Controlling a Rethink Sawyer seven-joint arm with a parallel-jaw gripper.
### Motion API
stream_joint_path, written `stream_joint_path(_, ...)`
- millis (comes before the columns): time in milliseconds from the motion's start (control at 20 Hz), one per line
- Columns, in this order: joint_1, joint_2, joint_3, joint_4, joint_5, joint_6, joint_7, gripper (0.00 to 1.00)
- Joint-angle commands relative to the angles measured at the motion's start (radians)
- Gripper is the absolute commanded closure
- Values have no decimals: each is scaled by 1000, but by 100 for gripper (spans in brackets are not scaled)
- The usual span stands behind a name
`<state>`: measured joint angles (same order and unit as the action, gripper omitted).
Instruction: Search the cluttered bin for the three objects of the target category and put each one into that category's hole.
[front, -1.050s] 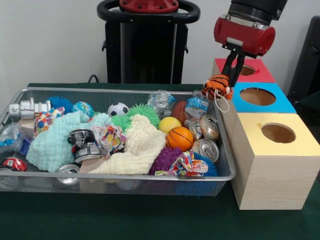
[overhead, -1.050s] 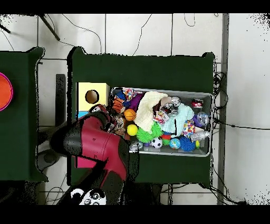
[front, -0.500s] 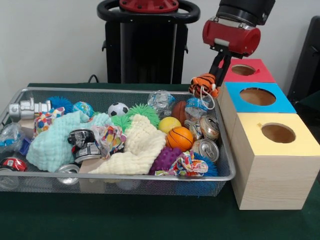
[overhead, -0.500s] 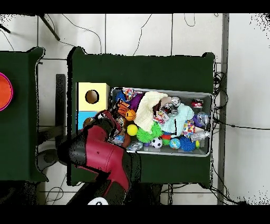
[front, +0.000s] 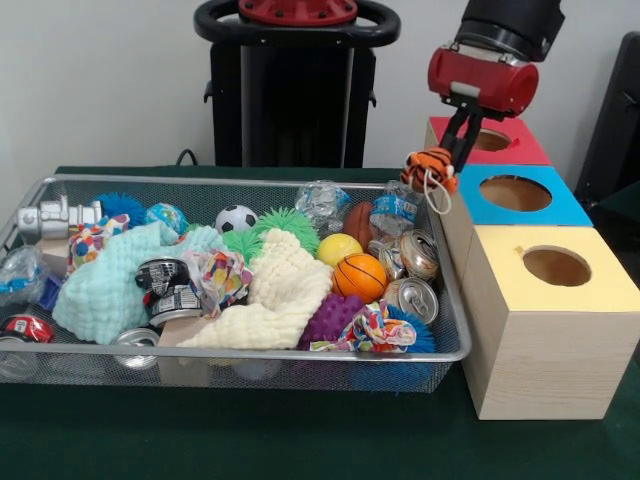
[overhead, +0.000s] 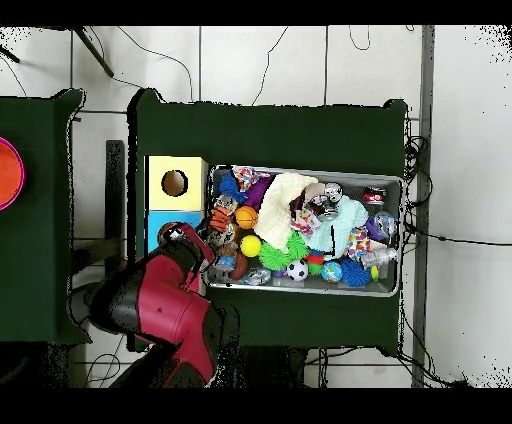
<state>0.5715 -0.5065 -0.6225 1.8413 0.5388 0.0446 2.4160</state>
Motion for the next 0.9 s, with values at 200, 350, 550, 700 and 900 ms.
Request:
stream_joint_path(200,57,55,33,107,135,-41,312,100)
stream_joint_path(350,40,16,64,139,123,-57,300,100)
stream_joint_path(550,0,-44,107,173,103,-53,280,100)
stream_joint_path(700,-76,-111,182,211,75,-73,264,100)
stream_joint_path(900,-162,-186,266,249,49,-35,210,100)
